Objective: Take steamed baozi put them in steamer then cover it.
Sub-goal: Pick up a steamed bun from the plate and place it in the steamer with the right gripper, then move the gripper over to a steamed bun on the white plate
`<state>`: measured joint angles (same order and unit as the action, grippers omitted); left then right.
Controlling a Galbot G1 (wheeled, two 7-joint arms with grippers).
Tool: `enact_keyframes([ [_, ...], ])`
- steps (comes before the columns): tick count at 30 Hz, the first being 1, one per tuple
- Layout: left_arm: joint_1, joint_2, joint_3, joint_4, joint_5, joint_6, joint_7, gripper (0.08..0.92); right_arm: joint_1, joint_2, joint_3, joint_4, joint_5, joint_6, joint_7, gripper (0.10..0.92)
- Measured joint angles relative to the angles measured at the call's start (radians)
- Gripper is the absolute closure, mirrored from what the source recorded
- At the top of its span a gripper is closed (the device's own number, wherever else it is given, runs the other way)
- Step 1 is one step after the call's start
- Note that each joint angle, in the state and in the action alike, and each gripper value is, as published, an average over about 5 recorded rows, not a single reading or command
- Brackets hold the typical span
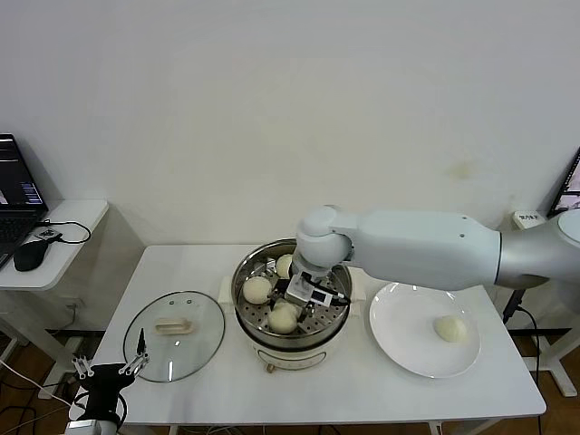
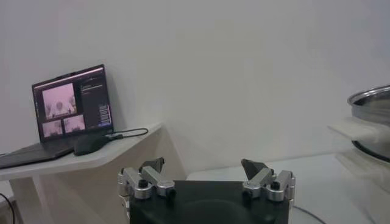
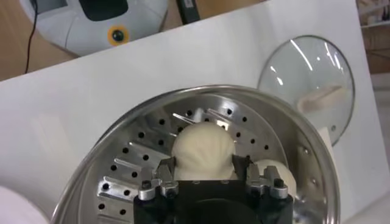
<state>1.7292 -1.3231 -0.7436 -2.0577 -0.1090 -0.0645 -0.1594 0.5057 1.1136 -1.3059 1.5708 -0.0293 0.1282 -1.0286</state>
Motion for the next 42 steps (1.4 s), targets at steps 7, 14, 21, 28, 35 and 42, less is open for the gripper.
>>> enact_keyframes([
  [7, -0.003, 0.003, -0.001, -0.002, -0.001, 0.001, 0.000, 0.177, 0.026, -0.027, 0.017, -0.004, 0.000, 0.008, -0.006, 0.210],
  [14, -0.009, 0.016, -0.010, -0.003, -0.010, 0.004, 0.000, 0.177, 0.066, -0.098, 0.059, -0.001, 0.043, -0.068, -0.022, 0.203],
  [21, -0.010, 0.032, -0.013, -0.007, -0.015, 0.005, 0.001, 0.177, 0.086, -0.221, 0.092, 0.009, 0.120, -0.256, -0.025, 0.203],
  [28, -0.015, 0.043, -0.005, -0.007, -0.014, 0.009, 0.002, 0.177, 0.050, -0.373, 0.134, 0.020, 0.140, -0.385, -0.028, 0.202],
  [35, -0.007, 0.048, -0.005, -0.012, -0.011, 0.015, 0.003, 0.177, -0.079, -0.502, 0.230, -0.011, 0.086, -0.421, -0.035, 0.202],
  [42, 0.003, 0.047, -0.009, -0.017, -0.005, 0.022, 0.004, 0.177, -0.262, -0.566, 0.358, -0.069, 0.006, -0.434, -0.045, 0.203],
])
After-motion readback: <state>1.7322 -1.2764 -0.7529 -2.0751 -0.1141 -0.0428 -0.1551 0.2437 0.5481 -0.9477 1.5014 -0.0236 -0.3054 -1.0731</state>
